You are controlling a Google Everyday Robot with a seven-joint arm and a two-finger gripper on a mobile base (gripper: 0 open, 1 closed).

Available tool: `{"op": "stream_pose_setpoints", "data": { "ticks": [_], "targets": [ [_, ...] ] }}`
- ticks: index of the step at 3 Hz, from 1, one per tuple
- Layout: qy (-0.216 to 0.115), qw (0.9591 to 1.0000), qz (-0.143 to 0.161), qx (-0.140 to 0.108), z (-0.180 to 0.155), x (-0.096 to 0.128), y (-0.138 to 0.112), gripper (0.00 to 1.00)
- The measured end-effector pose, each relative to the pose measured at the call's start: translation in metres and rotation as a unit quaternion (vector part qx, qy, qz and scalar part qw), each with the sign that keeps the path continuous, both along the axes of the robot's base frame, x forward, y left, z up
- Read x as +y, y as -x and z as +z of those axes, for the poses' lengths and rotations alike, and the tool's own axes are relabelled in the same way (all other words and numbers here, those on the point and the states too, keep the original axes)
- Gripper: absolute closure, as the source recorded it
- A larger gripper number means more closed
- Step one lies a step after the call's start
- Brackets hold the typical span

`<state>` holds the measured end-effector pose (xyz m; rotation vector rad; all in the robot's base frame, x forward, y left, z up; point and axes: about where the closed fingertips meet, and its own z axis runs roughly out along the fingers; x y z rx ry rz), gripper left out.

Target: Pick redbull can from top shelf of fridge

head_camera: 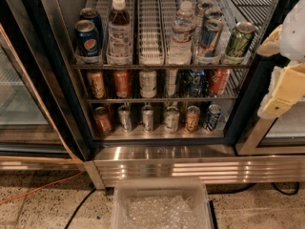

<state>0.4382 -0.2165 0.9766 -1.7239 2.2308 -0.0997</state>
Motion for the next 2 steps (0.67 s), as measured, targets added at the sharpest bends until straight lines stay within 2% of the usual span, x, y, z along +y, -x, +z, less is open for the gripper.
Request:
{"op": "stream_pose_setpoints", "data": {
  "ticks": [1, 2],
  "targets": [
    [0.000, 1.0000, 0.000, 0.000, 0.0001, 0.0000, 0.0000, 0.00],
    [0.000, 1.0000, 0.000, 0.000, 0.0001, 0.0000, 0.0000, 0.00]
  ]
}}
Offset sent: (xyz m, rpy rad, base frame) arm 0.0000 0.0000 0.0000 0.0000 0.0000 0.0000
